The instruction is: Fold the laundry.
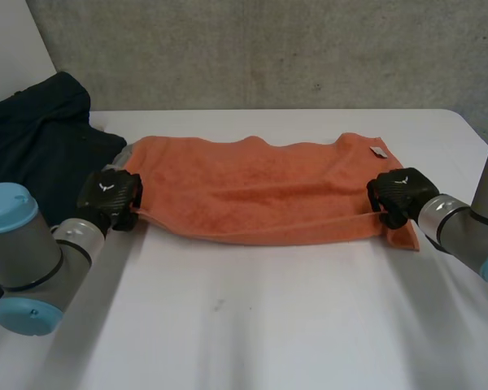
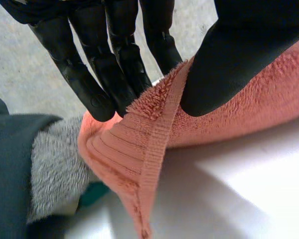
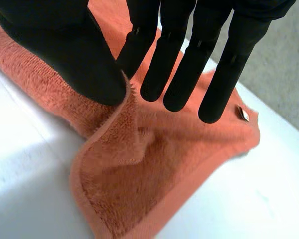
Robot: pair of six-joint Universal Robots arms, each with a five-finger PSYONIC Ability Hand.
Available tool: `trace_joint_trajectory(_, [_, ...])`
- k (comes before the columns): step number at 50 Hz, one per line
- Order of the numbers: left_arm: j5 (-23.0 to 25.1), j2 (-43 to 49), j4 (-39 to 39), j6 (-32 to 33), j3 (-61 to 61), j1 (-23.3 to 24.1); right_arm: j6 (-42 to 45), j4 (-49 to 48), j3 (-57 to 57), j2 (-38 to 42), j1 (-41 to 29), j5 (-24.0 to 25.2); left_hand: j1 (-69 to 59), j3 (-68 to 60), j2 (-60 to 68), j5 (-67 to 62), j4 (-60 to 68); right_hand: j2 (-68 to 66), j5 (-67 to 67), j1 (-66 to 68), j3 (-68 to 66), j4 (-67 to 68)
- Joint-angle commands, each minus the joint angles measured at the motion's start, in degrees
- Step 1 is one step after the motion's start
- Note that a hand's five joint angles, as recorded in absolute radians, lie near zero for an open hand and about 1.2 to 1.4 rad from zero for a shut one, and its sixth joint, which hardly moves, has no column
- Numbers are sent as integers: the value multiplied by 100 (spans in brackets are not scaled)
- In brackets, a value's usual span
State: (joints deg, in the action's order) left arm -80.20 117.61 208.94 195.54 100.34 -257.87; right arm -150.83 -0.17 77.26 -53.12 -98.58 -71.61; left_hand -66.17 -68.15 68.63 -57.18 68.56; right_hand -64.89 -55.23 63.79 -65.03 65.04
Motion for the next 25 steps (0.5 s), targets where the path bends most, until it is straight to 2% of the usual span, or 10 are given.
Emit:
trace_joint_trajectory(1, [-31, -344, -301, -42, -23, -53, -272, 412, -202, 21, 155, -161, -1383, -1185, 1137, -1282, 1144, 305, 339, -195, 319, -320])
trace_joint_trajectory(4, [-31, -493, -310, -86, 47, -79, -438, 701, -272, 56, 260, -187, -1383, -1185, 1137, -1282, 1144, 1617, 1651, -1507, 1630, -1632])
trace_joint_trajectory(11, [-58, -520, -319, -68, 56, -88, -895, 1088, -439, 162, 436, -152, -1383, -1185, 1137, -1282, 1144, 2040, 2074, -1930, 2054, -2055])
trace_joint_trajectory(16, [-75, -520, -319, -51, 47, -149, -1212, 1396, -440, 22, 533, -64, -1383, -1185, 1137, -1282, 1144, 3013, 3047, -2903, 3027, -3028])
trace_joint_trajectory(21, [-102, -546, -336, -42, 39, -281, -932, 1449, -413, -84, 629, 112, -1383, -1185, 1137, -1282, 1144, 3302, 3336, -3192, 3316, -3317])
trace_joint_trajectory(25, [-66, -564, -380, -33, 47, -343, -247, 1502, -360, -58, 717, 173, -1383, -1185, 1137, -1282, 1144, 3302, 3336, -3192, 3316, -3317])
